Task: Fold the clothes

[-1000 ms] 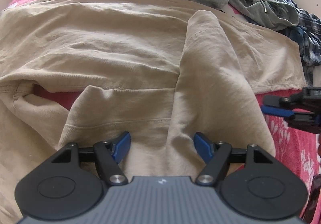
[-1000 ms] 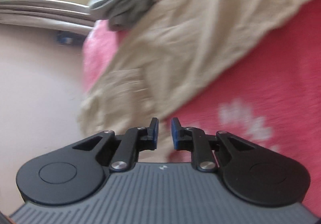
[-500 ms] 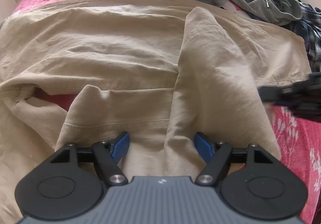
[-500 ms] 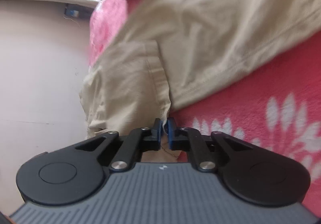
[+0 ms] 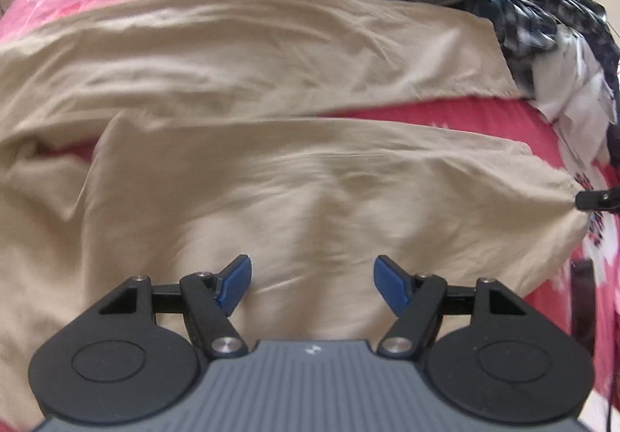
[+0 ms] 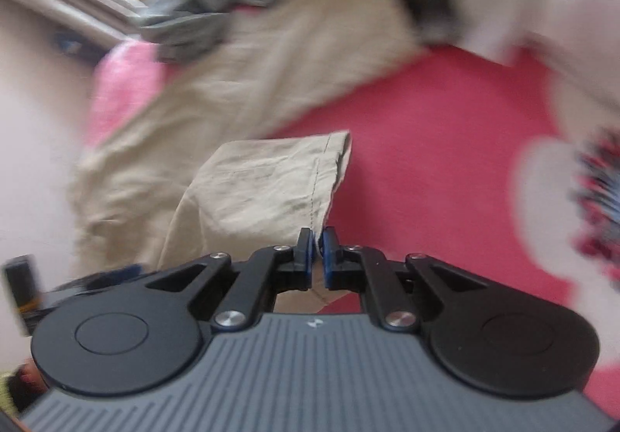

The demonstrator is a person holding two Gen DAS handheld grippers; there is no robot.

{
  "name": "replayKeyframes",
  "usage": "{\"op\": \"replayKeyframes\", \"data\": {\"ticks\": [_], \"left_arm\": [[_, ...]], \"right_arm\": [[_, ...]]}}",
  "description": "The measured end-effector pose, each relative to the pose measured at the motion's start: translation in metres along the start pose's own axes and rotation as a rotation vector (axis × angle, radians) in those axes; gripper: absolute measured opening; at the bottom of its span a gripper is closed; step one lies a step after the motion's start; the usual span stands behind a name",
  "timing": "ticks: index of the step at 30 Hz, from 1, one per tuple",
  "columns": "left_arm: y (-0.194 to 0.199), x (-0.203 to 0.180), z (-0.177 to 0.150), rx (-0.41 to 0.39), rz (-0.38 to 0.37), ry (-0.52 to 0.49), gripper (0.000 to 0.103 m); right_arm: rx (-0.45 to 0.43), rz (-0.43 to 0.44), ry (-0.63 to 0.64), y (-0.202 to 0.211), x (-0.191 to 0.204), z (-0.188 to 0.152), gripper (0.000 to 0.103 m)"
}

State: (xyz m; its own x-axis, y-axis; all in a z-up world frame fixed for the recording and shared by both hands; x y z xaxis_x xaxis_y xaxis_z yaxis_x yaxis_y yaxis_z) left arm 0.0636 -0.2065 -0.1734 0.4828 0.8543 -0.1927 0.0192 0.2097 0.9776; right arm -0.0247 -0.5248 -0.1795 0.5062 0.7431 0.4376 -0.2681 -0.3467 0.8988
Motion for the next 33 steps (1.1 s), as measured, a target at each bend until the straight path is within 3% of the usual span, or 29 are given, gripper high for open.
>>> {"op": "replayKeyframes", "data": {"ticks": [6,14,20,24,27,29,33], "left_arm": [[0.038,0.065,-0.044,-0.008,-0.006,0.182,0.071],[0.064,0.181,-0.099,-0.062,0.094,0.553,0.071],[0.057,0.234,-0.126,-0.053,0.169,0.683,0.071],[0.066,0.263,-0.139,-0.086,0.179,0.755,0.071],[0.069,0.282,-0.144,-0.11,0.193,0.795,0.071],[0.067,0.293,-0.145,-0.109,0.204,0.824,0.071],[0.058,0.311,-0.149,-0.085,0.238,0.882,0.071]], "right_arm": [[0.019,-0.137,-0.036,0.01,-0.039,-0.026,0.003],[0.064,-0.245,-0.004,0.019,-0.043,-0.05,0.003],[0.23,-0.348,-0.133,-0.029,-0.074,-0.079,0.005],[0.191,-0.492,-0.122,-0.009,-0.074,-0.083,0.011],[0.072,-0.538,-0.002,0.023,-0.044,-0.067,0.013],[0.004,-0.514,0.156,0.027,-0.001,-0.053,0.014],[-0.05,-0.304,0.507,-0.021,0.117,-0.036,0.014]]}}
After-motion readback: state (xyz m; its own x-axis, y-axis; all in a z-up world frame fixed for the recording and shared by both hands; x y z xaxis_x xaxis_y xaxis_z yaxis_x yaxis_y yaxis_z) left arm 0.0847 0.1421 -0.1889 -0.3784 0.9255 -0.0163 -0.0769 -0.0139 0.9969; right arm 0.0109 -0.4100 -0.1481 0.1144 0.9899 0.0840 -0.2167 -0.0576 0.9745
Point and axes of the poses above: each gripper's, at about its wrist camera, not at the fingertips, and y roughly against the way its jaws point, x to its left, z to its top, the point moved 7 cm from there along -y, roughly the way its jaws point, and after that the axes turned 14 degrees about x, right-handed, at the moved point
